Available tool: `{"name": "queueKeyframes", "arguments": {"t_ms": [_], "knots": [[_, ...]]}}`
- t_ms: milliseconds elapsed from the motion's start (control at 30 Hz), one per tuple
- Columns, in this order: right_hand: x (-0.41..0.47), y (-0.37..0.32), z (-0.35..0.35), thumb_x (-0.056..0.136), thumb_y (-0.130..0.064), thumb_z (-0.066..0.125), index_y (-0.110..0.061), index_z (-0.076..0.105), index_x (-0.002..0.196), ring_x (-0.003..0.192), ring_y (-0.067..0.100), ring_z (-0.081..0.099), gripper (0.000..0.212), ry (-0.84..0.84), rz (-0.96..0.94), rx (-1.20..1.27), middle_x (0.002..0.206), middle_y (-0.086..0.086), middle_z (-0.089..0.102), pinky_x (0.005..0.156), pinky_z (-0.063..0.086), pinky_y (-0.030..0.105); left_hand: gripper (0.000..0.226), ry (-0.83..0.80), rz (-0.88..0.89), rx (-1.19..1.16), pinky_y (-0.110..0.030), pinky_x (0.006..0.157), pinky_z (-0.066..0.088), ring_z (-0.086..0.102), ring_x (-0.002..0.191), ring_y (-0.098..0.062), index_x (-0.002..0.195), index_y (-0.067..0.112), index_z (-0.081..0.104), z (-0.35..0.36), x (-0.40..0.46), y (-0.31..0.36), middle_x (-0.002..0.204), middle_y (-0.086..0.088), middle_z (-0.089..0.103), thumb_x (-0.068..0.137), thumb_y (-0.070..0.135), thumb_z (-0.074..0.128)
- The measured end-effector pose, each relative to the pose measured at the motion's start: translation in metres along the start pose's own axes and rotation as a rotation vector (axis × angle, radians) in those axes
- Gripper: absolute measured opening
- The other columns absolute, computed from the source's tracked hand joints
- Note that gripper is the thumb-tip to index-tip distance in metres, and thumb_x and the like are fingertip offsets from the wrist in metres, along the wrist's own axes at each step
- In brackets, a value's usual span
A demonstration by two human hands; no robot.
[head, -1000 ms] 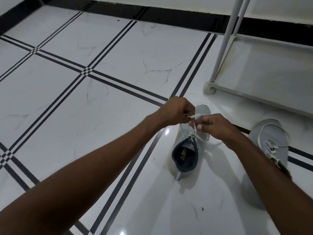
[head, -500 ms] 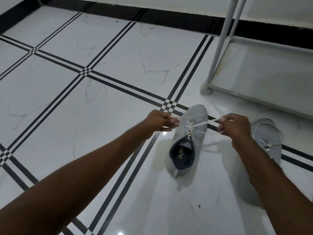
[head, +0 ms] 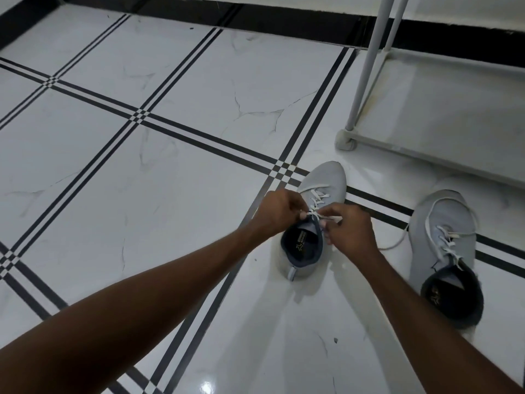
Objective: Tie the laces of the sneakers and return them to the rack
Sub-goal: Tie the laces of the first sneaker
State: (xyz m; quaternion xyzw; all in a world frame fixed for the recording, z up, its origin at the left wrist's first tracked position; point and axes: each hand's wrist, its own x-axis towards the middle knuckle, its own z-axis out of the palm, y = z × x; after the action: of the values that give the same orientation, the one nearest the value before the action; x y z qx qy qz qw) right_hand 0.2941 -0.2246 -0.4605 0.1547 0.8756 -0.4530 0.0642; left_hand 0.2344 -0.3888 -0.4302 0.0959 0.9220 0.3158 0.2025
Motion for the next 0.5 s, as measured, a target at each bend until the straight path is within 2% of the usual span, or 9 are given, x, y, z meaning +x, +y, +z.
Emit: {"name": "queueKeyframes", "arguments": {"t_ms": [67, 133, 233, 333, 400, 467, 500], "knots": [[0.003, -0.004, 0.0, 0.079, -0.009, 0.073, -0.021, 0.075, 0.083, 0.067, 0.023, 0.072, 0.012, 0.018, 0.055, 0.067, 0.083, 0.0, 0.075, 0.069, 0.062, 0.039, 0.012, -0.002, 0.011, 0.044, -0.028, 0.077, 0.053, 0.07, 0.083, -0.016, 0.088, 0.014, 0.078, 0.002, 0.004, 0.002, 0.087, -0.003, 0.077, 0.077, 0.019, 0.078], [0.004, -0.008, -0.003, 0.081, -0.008, 0.073, -0.018, 0.07, 0.075, 0.057, 0.02, 0.07, 0.012, 0.021, 0.08, 0.078, 0.075, 0.001, 0.073, 0.059, 0.061, 0.034, 0.013, -0.038, -0.027, 0.057, -0.03, 0.075, 0.053, 0.07, 0.081, -0.019, 0.088, 0.013, 0.077, 0.0, 0.009, 0.001, 0.083, -0.005, 0.076, 0.077, 0.021, 0.079], [0.006, -0.009, -0.006, 0.083, -0.007, 0.07, -0.016, 0.066, 0.077, 0.049, 0.014, 0.07, 0.012, 0.008, 0.043, 0.05, 0.068, 0.001, 0.071, 0.059, 0.06, 0.032, 0.018, -0.125, -0.054, 0.044, -0.03, 0.073, 0.051, 0.067, 0.078, -0.018, 0.09, 0.013, 0.076, -0.004, 0.015, -0.003, 0.08, -0.005, 0.073, 0.079, 0.027, 0.078], [0.006, -0.009, -0.007, 0.083, -0.004, 0.069, -0.016, 0.072, 0.082, 0.049, 0.012, 0.07, 0.013, -0.008, 0.025, 0.034, 0.068, 0.005, 0.073, 0.056, 0.057, 0.022, 0.027, -0.232, -0.041, 0.036, -0.029, 0.076, 0.052, 0.066, 0.077, -0.013, 0.094, 0.014, 0.075, -0.01, 0.018, -0.006, 0.08, 0.0, 0.072, 0.076, 0.032, 0.081], [0.005, -0.008, -0.006, 0.082, -0.003, 0.071, -0.015, 0.074, 0.08, 0.049, 0.012, 0.07, 0.012, -0.003, -0.001, 0.04, 0.067, 0.004, 0.073, 0.05, 0.054, 0.016, 0.026, -0.277, -0.03, 0.055, -0.029, 0.076, 0.053, 0.066, 0.075, -0.012, 0.096, 0.014, 0.074, -0.013, 0.02, -0.005, 0.08, -0.001, 0.072, 0.074, 0.025, 0.083], [0.005, -0.005, -0.005, 0.079, -0.003, 0.073, -0.015, 0.073, 0.073, 0.051, 0.013, 0.07, 0.014, 0.017, -0.009, 0.026, 0.065, 0.003, 0.072, 0.052, 0.056, 0.019, 0.021, -0.264, 0.001, 0.108, -0.026, 0.073, 0.051, 0.064, 0.073, -0.01, 0.094, 0.011, 0.075, -0.015, 0.021, -0.004, 0.08, -0.002, 0.073, 0.076, 0.02, 0.082], [0.006, -0.002, -0.004, 0.077, -0.003, 0.073, -0.016, 0.071, 0.069, 0.053, 0.015, 0.07, 0.016, 0.031, -0.005, 0.012, 0.065, 0.001, 0.072, 0.055, 0.059, 0.025, 0.017, -0.247, 0.027, 0.148, -0.021, 0.068, 0.048, 0.061, 0.07, -0.007, 0.091, 0.009, 0.075, -0.015, 0.022, -0.002, 0.079, -0.001, 0.072, 0.077, 0.018, 0.08]]}}
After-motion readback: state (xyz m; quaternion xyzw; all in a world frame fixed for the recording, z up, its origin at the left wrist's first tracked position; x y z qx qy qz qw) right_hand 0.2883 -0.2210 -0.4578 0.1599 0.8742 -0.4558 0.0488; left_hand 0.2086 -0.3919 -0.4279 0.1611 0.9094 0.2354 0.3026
